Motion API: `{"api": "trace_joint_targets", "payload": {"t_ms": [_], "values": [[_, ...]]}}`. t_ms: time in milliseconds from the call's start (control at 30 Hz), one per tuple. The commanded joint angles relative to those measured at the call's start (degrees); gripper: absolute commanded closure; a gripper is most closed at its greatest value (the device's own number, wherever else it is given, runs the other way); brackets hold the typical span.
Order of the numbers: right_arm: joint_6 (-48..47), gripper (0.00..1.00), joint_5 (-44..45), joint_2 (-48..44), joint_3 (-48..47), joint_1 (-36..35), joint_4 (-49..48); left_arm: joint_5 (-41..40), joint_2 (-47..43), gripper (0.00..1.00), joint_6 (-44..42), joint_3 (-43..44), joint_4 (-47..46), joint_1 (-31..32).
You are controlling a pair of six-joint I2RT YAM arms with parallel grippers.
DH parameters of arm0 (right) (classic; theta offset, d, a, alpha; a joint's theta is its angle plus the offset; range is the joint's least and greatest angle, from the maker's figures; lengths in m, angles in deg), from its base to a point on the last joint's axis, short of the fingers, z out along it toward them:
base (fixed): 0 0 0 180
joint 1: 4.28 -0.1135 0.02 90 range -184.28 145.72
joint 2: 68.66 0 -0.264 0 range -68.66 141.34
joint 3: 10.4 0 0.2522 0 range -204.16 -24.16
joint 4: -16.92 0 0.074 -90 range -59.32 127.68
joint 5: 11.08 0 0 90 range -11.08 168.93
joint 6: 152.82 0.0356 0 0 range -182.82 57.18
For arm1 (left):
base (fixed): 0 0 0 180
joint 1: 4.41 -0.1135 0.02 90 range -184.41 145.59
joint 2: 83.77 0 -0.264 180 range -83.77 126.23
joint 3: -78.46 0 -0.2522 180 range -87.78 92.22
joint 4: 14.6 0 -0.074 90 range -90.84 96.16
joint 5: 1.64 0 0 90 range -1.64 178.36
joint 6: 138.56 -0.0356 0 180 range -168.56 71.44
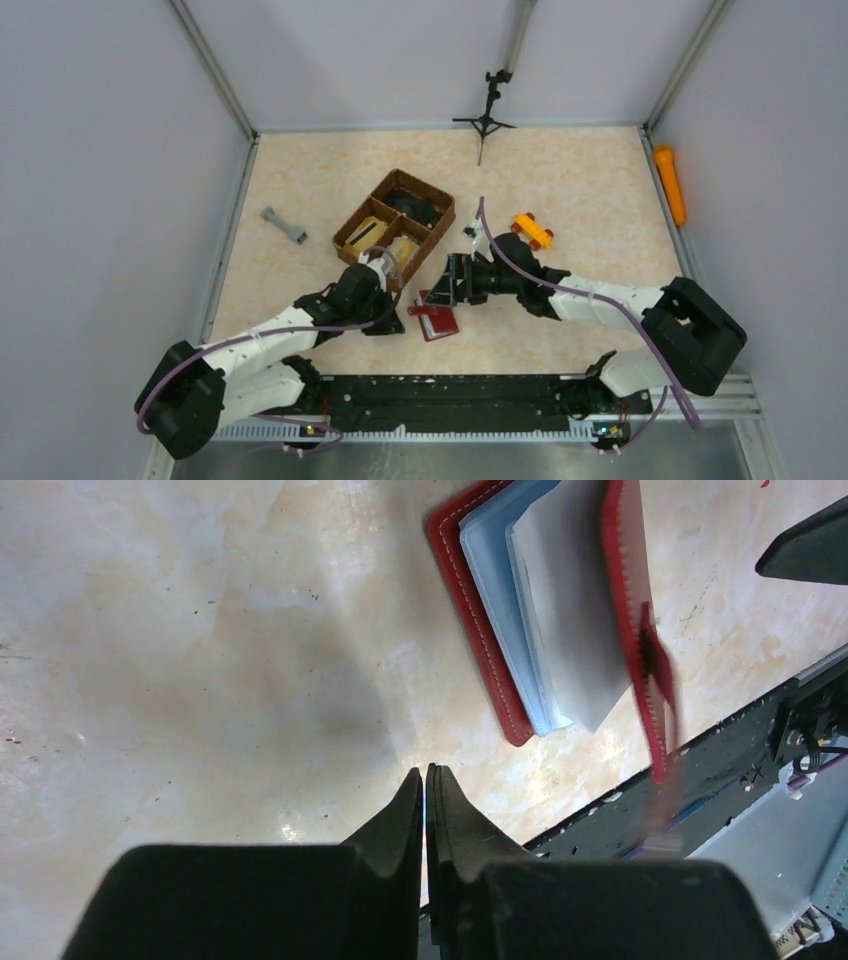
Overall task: Take the credit cards out of the card holder
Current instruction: Close the card holder at the center of the board.
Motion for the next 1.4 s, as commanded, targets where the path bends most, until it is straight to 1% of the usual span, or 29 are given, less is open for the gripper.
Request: {"api": "trace_joint_targets", "payload": {"t_ms": [0,100,133,167,200,267,300,333,367,500,567,700,733,800,833,1000,1100,1233,1367], "values": [[-0.5,0.06,-2.6,-3.4,0.2,-0.4,-3.1,-0.6,-1.7,0.94,-0.8,0.5,0.8,-0.2],[-1.0,0.06,-1.4,-5.5,0.0,-0.4,-1.2,-0.4,-2.8,0.94,-0.8,0.7,1.8,-0.6],[-1.2,0.11,-0.4,-6.2,0.1,-0.3,-0.4,-0.5,-3.5,0.94,-0.8,0.8,2.3,-0.8],[-1.5,0.23,1.4,-6.5,0.1,-0.2,1.3,-0.7,-4.2,0.94,-0.6,0.8,3.0,-0.9],[-1.7,0.37,2.0,-6.5,0.0,-0.1,1.9,-0.8,-5.1,0.95,-0.5,0.9,3.4,-1.1],[-1.4,0.72,2.2,-5.3,0.6,0.4,1.4,-1.9,-7.2,0.97,-0.2,1.0,5.2,-1.4],[-0.8,0.87,1.7,-4.1,1.1,0.4,-0.2,-2.6,-8.3,0.98,-0.1,1.1,6.1,-1.6],[-0.2,0.97,0.7,-2.8,1.5,0.4,-1.9,-3.5,-9.5,0.99,0.1,1.2,7.3,-2.0],[0.5,1.0,-0.4,-1.0,2.0,0.3,-4.0,-4.4,-10.8,0.99,0.1,1.4,8.4,-2.3],[2.7,1.0,-3.5,8.2,4.6,0.3,-13.0,-7.7,-15.7,1.0,1.7,0.8,9.8,-4.2],[2.9,1.0,-3.8,12.2,5.3,0.3,-16.1,-8.9,-17.3,1.0,2.3,0.6,10.3,-5.8],[1.5,1.0,-0.7,17.9,5.5,0.4,-16.8,-11.9,-20.5,1.0,3.2,-0.6,11.0,-8.8],[1.1,1.0,-0.5,18.7,5.2,0.6,-16.4,-14.4,-21.3,1.0,3.4,-0.9,11.4,-9.3],[1.1,1.0,-1.1,18.9,5.1,1.1,-16.9,-17.6,-22.8,0.99,4.3,-1.6,11.3,-10.0],[1.2,1.0,-1.2,18.2,5.0,1.2,-17.0,-19.7,-23.4,0.97,4.8,-1.8,11.3,-10.2],[-0.4,1.0,-0.8,12.1,2.3,1.2,-11.9,-31.2,-26.5,0.91,4.9,-1.6,10.4,-10.5],[-0.9,1.0,-0.7,11.9,-0.6,1.2,-9.9,-36.1,-27.1,0.89,3.8,-0.4,9.7,-10.6],[-0.9,1.0,-0.9,15.2,-2.7,1.2,-10.7,-37.6,-26.9,0.81,2.5,0.8,7.5,-10.6],[-0.9,1.0,1.4,19.8,-3.5,1.8,-12.0,-39.2,-25.7,0.72,1.2,1.2,5.6,-10.7]]}}
